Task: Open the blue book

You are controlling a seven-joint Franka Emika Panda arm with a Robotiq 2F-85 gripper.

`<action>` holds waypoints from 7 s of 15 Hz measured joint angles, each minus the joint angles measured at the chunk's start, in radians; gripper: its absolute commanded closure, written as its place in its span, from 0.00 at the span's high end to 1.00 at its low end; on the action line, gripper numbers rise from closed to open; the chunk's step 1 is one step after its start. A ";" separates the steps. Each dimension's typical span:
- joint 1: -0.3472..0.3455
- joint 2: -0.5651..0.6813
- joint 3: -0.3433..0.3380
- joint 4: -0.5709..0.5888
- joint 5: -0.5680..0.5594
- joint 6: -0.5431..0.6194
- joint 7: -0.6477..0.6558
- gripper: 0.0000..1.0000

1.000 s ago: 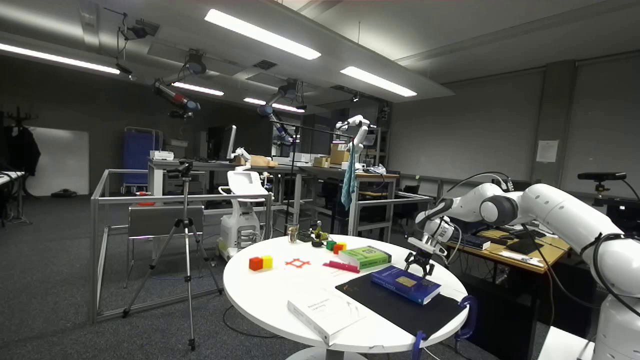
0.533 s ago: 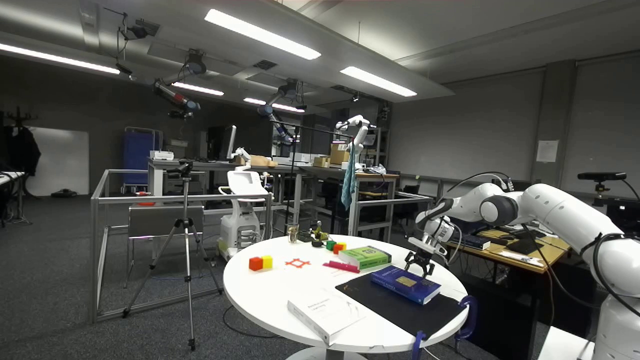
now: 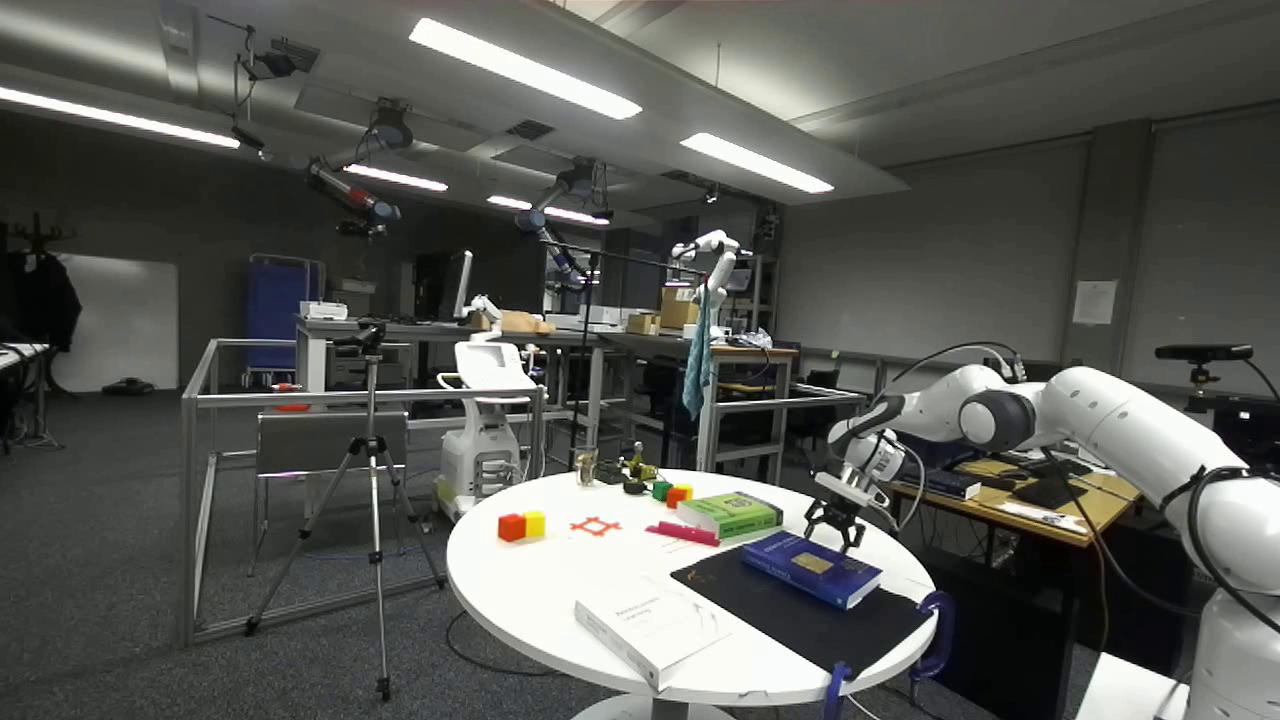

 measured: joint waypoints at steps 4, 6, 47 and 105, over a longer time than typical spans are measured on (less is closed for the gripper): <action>0.001 0.000 0.010 0.010 0.000 -0.001 -0.006 1.00; 0.001 0.000 0.019 0.010 0.000 -0.002 -0.010 1.00; -0.081 -0.019 0.110 0.010 0.039 -0.204 -0.235 1.00; -0.066 -0.046 0.159 -0.045 0.045 0.000 -0.413 1.00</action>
